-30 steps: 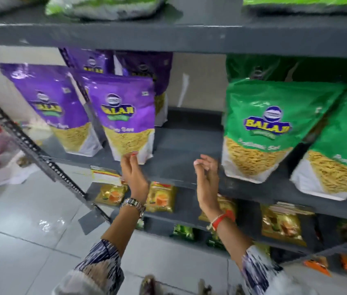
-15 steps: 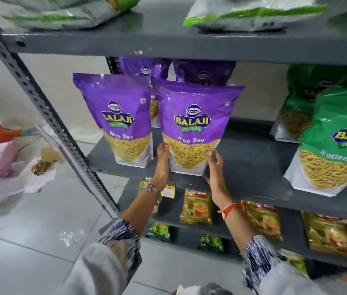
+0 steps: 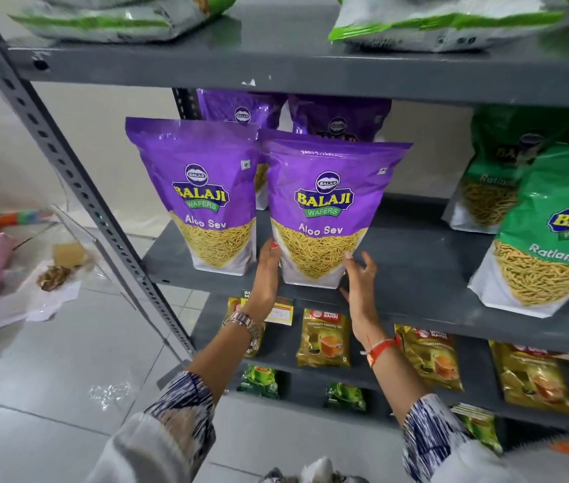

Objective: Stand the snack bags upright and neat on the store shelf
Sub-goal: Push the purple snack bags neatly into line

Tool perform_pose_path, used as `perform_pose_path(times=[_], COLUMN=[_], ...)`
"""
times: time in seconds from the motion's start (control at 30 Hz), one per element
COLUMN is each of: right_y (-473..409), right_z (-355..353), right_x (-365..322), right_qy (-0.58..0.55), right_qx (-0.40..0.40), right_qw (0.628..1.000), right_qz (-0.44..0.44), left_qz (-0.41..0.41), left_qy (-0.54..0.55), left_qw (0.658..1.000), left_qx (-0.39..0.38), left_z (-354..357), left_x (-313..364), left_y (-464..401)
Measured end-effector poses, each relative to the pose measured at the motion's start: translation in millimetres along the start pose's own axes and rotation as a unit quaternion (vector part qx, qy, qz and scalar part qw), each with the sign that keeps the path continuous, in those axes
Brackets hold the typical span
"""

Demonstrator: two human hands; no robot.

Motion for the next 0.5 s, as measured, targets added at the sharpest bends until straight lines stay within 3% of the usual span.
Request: perform_pose_path(times=[0.07, 0.17, 0.27, 0.4, 0.5], right_y=[6, 28, 49, 51, 38], right_z=[-5, -2, 34, 113, 150], right_x=[-2, -15, -16, -5, 1], right_qy=[0.014, 0.004, 0.026, 0.095, 0.115], right_qx=[0.035, 0.082, 0.009, -0.158, -0.188], right_qw=[0.999, 0.991, 0.987, 0.978, 0.975], right_qz=[-0.016, -0.108, -0.158, -0.094, -0.028], left_qz=[0.042, 0.13, 0.165, 0.155, 0.108], left_qy=[-0.023, -0.01, -0.011, -0.04, -0.027], left_qw=[0.997, 0.967, 0.928, 0.917, 0.944], left_qx=[0.063, 0.221, 0.335, 0.365, 0.312], left_z=[-15, -59, -109, -152, -160], left_x=[10, 30, 41, 55, 57], left_y=[16, 38, 40, 17, -9])
Point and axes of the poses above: each hand's wrist, its own y-axis away from the middle knuckle, its own z-axis out of the palm, x = y × z, the point moved 7 cm from there along -y, towards the middle knuckle, and after that the axes turned 2 degrees about z, right-handed, at the moved point
